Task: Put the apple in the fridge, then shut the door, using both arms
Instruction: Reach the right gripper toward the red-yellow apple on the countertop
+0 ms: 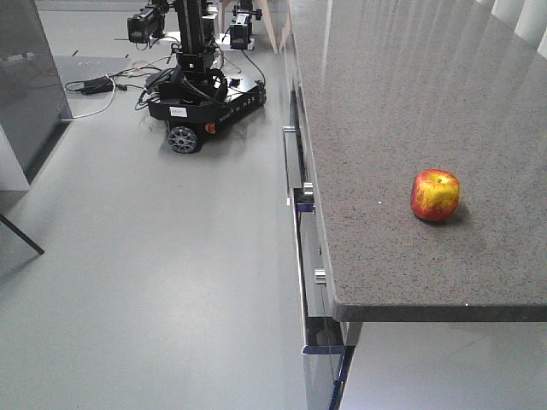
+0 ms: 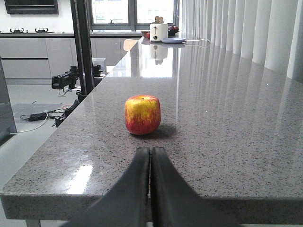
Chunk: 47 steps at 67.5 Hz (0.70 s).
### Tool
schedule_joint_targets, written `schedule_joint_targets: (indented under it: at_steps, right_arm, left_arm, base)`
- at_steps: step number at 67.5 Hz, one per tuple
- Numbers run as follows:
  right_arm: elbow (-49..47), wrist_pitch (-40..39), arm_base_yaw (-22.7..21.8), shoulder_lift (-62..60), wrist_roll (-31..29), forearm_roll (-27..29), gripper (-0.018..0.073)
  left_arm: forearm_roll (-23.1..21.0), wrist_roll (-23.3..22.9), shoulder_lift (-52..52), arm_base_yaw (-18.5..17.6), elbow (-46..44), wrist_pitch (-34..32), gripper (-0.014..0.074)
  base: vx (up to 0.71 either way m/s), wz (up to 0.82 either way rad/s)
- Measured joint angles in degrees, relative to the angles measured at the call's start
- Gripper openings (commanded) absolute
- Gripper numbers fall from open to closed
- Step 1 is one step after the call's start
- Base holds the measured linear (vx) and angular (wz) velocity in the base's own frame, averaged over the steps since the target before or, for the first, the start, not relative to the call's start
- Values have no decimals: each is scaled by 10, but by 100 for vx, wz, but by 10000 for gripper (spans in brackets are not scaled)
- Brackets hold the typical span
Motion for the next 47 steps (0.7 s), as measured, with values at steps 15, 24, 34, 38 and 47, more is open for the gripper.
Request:
schedule_joint_targets:
  at_steps: [15,24,34,38,47]
  right_arm:
    - [0,1,0,0,0,0,-2]
    - [0,0,0,0,0,0,-2]
    - [0,-2,0,0,0,0,-2]
    - [0,-11,0,0,0,0,-2]
    - [-2,-67,0,0,9,16,-2]
  left_arm:
    - [0,0,0,0,0,0,-6]
    - [0,0,0,0,0,0,-6]
    - [0,0,0,0,0,0,-6]
    - [0,0,0,0,0,0,-6]
    - [0,0,0,0,0,0,-6]
  base:
    - [0,0]
    - [0,0]
    - [0,0]
    - [0,0]
    - [0,0]
